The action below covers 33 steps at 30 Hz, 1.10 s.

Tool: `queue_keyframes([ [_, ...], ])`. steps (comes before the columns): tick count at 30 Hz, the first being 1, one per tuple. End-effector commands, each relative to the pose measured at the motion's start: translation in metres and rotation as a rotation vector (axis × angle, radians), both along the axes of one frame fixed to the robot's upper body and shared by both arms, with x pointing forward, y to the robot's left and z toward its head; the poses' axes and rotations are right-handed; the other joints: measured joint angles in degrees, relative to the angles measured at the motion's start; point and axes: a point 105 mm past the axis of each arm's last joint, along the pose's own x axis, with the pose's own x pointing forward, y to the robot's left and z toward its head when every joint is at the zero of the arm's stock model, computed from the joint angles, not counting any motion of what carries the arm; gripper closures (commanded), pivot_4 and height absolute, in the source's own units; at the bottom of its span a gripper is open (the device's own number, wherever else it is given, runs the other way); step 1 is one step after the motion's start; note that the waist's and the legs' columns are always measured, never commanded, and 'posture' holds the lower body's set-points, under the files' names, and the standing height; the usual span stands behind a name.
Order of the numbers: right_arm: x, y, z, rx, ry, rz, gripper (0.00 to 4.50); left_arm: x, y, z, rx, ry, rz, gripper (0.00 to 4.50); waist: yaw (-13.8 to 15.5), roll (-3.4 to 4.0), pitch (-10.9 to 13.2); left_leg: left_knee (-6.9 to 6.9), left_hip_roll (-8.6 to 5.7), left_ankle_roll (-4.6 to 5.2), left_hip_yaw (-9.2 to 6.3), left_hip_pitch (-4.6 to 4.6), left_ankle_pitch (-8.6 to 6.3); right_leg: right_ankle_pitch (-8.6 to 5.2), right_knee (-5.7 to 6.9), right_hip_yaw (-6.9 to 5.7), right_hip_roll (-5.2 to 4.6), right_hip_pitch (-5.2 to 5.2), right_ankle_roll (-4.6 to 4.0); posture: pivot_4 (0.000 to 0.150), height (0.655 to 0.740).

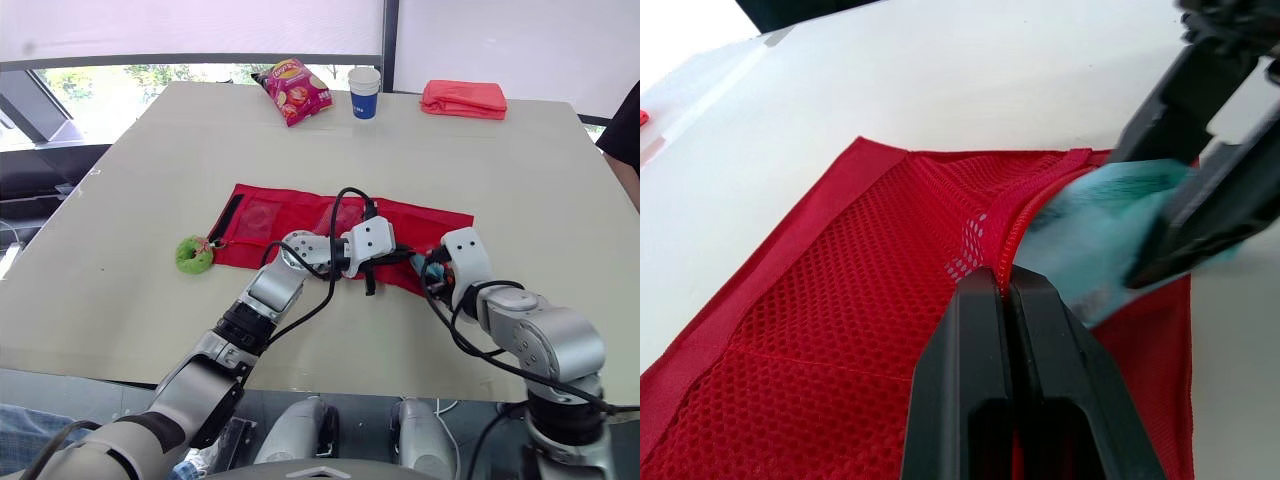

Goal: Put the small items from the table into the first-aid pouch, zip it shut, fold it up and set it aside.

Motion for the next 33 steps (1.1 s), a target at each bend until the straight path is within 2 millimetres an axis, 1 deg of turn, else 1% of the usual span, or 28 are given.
queue_keyframes([
  [1, 0.011, -0.002, 0.014, 0.055, -0.053, -0.116, 3.38, -0.01, -0.011, 0.012, -0.03, -0.03, -0.056, 4.5, 0.0, 0.02, 0.0, 0.0, 0.0, 0.0, 0.01, 0.0, 0.0, 0.0, 0.0, 0.0, 0.0, -0.01, 0.0, 0.15, 0.74],
  [3, 0.02, 0.006, 0.017, 0.088, -0.08, -0.162, 3.38, -0.013, -0.015, 0.01, -0.029, -0.025, -0.077, 4.5, 0.02, 0.02, 0.0, -0.01, -0.01, 0.0, 0.01, -0.01, 0.0, 0.01, 0.01, -0.01, -0.01, -0.03, 0.0, 0.15, 0.74],
  [5, 0.026, 0.007, 0.018, 0.12, -0.093, -0.23, 3.38, -0.016, -0.018, 0.009, -0.029, -0.02, -0.092, 4.5, -0.14, 0.03, 0.0, -0.01, -0.02, 0.0, 0.02, -0.01, 0.0, 0.07, 0.01, -0.01, -0.02, -0.02, -0.1, 0.15, 0.74],
  [10, 0.035, -0.002, 0.017, 0.117, -0.133, -0.368, 3.38, -0.018, -0.02, 0.008, -0.026, -0.017, -0.101, 4.5, -0.3, 0.05, -0.01, -0.06, -0.01, 0.0, 0.02, 0.01, 0.0, -0.02, 0.04, 0.01, 0.02, -0.06, 0.02, 0.15, 0.74],
  [14, 0.038, -0.006, 0.019, 0.129, -0.147, -0.402, 3.38, -0.017, -0.02, 0.007, -0.022, -0.015, -0.099, 4.5, -0.36, 0.05, -0.01, -0.06, -0.02, 0.0, 0.06, 0.01, 0.0, -0.01, 0.03, 0.05, 0.01, -0.06, 0.02, 0.15, 0.74],
  [15, 0.038, -0.006, 0.02, 0.128, -0.151, -0.393, 2.83, -0.017, -0.02, 0.006, -0.021, -0.015, -0.098, 4.5, -0.38, 0.05, -0.01, -0.06, -0.02, 0.0, 0.05, 0.01, 0.0, -0.01, 0.04, 0.04, 0.01, -0.05, 0.02, 0.15, 0.74],
  [16, 0.038, -0.005, 0.021, 0.127, -0.154, -0.383, 2.54, -0.016, -0.02, 0.006, -0.02, -0.015, -0.095, 4.5, -0.43, 0.05, -0.01, -0.06, -0.02, 0.0, 0.05, 0.01, 0.0, -0.01, 0.03, 0.04, 0.01, -0.06, 0.02, 0.15, 0.74],
  [17, 0.037, -0.005, 0.021, 0.125, -0.156, -0.372, 1.94, -0.015, -0.02, 0.005, -0.019, -0.016, -0.09, 4.5, -0.51, 0.05, -0.01, -0.06, -0.02, 0.0, 0.05, 0.01, 0.0, -0.01, 0.04, 0.04, 0.01, -0.06, 0.02, 0.15, 0.74],
  [18, 0.036, -0.004, 0.021, 0.121, -0.156, -0.361, 1.57, -0.014, -0.02, 0.005, -0.018, -0.016, -0.086, 4.5, -0.58, 0.05, -0.01, -0.06, -0.02, 0.0, 0.05, 0.01, 0.0, -0.01, 0.03, 0.05, 0.01, -0.06, 0.02, 0.15, 0.74],
  [19, 0.031, -0.003, 0.021, 0.107, -0.152, -0.321, 1.19, -0.009, -0.019, 0.005, -0.017, -0.018, -0.066, 4.5, -0.64, 0.05, -0.01, -0.06, -0.02, 0.0, 0.04, 0.01, 0.0, -0.01, 0.04, 0.04, 0.0, -0.06, 0.02, 0.15, 0.74],
  [20, 0.025, -0.003, 0.02, 0.092, -0.142, -0.282, 0.97, -0.004, -0.019, 0.005, -0.018, -0.02, -0.042, 4.5, -0.58, 0.06, 0.0, -0.06, -0.02, 0.0, 0.04, 0.01, 0.0, -0.01, 0.03, 0.04, 0.01, -0.05, 0.02, 0.15, 0.74],
  [21, 0.019, -0.004, 0.019, 0.065, -0.134, -0.245, 0.55, 0.001, -0.018, 0.005, -0.019, -0.021, -0.021, 4.5, -0.33, 0.06, 0.0, -0.06, -0.02, 0.0, 0.03, 0.0, 0.0, -0.01, 0.03, 0.02, -0.01, -0.06, 0.02, 0.15, 0.74],
  [24, 0.005, -0.011, 0.017, -0.022, -0.114, -0.147, 0.55, 0.012, -0.019, 0.008, -0.03, -0.021, 0.017, 4.5, -0.2, 0.08, -0.01, -0.09, -0.05, 0.01, 0.04, -0.05, 0.0, -0.02, -0.1, 0.04, -0.03, -0.05, 0.02, 0.15, 0.74],
  [27, -0.009, -0.017, 0.017, -0.054, -0.093, -0.075, 0.55, 0.019, -0.022, 0.009, -0.037, -0.021, 0.032, 4.5, -0.13, 0.11, 0.0, -0.11, -0.04, 0.01, 0.03, -0.06, -0.01, -0.04, -0.15, 0.05, 0.0, -0.06, 0.03, 0.15, 0.74],
  [31, -0.011, -0.023, 0.017, -0.068, -0.093, -0.07, 0.55, 0.021, -0.027, 0.008, -0.04, -0.026, 0.027, 4.5, -0.41, 0.11, 0.0, -0.15, 0.0, 0.01, -0.03, -0.04, -0.01, -0.05, -0.15, 0.03, 0.08, -0.07, 0.03, 0.15, 0.74],
  [33, -0.009, -0.022, 0.016, -0.071, -0.097, -0.068, 0.55, 0.018, -0.031, 0.008, -0.051, -0.024, 0.014, 4.5, -0.62, 0.11, 0.0, -0.15, 0.02, 0.01, -0.05, -0.04, -0.01, -0.06, -0.14, 0.02, 0.09, -0.08, 0.04, 0.15, 0.74],
])
